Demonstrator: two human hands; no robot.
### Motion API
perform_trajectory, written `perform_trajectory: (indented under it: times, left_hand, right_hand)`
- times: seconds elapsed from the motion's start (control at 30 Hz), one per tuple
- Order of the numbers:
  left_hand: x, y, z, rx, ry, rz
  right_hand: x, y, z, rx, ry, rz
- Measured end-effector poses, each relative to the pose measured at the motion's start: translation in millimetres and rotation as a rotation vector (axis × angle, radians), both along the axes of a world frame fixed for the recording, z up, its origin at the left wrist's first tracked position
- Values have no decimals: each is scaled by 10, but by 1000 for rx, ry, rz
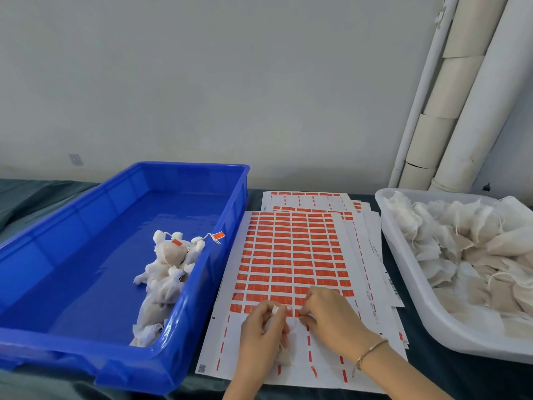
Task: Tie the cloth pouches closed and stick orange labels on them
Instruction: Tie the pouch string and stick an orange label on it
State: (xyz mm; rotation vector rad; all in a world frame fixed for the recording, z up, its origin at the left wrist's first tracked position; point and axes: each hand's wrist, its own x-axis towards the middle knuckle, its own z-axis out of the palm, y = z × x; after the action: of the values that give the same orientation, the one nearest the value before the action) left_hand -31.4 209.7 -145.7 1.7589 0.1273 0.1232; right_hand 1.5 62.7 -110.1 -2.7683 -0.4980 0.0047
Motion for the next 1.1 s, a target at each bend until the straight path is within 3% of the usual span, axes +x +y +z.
perform_trajectory:
  times: [0.33, 0.5, 0.73, 1.1]
  left_hand:
    - [-16, -4, 5, -6, 2, -5]
    - [-21, -4, 11, -20, 12, -6]
    - [-11, -9, 22, -20, 20, -6]
    - [-36, -19, 50, 9, 21, -6]
  right_hand:
    - [-122, 14, -95, -98, -82, 48]
    - [-77, -42, -14, 10, -35, 10]
    - [0, -15, 5, 9, 5, -25]
    - [-118, 29, -96, -75, -105, 2]
